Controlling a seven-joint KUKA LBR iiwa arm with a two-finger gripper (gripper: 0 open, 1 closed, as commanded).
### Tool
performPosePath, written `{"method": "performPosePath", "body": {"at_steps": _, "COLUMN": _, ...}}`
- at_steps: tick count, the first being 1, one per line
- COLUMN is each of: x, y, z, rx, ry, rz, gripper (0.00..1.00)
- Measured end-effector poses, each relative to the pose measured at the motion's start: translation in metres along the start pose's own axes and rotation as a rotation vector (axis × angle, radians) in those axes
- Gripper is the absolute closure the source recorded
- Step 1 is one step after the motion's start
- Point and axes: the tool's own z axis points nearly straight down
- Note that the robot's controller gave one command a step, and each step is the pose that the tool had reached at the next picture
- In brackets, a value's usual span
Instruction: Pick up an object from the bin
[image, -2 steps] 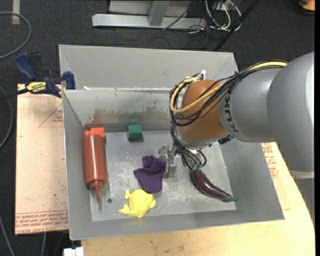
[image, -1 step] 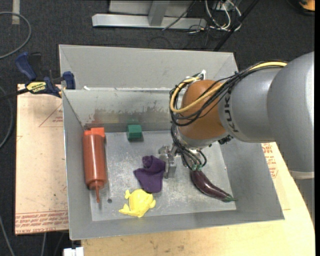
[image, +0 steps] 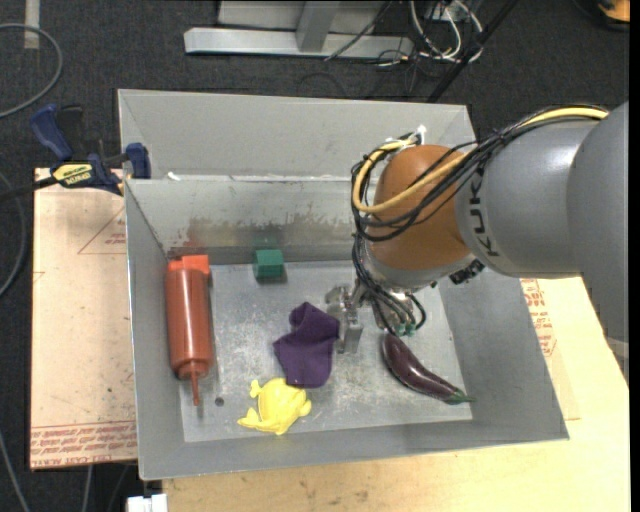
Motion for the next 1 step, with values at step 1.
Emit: {"method": "performPosePath", "body": {"at_steps": 1, "x": -0.0257, "y": 0.0329, "z": -0.0239, "rx": 0.001, "ry": -0.023, "rz": -0.012, "gripper": 1.00}}
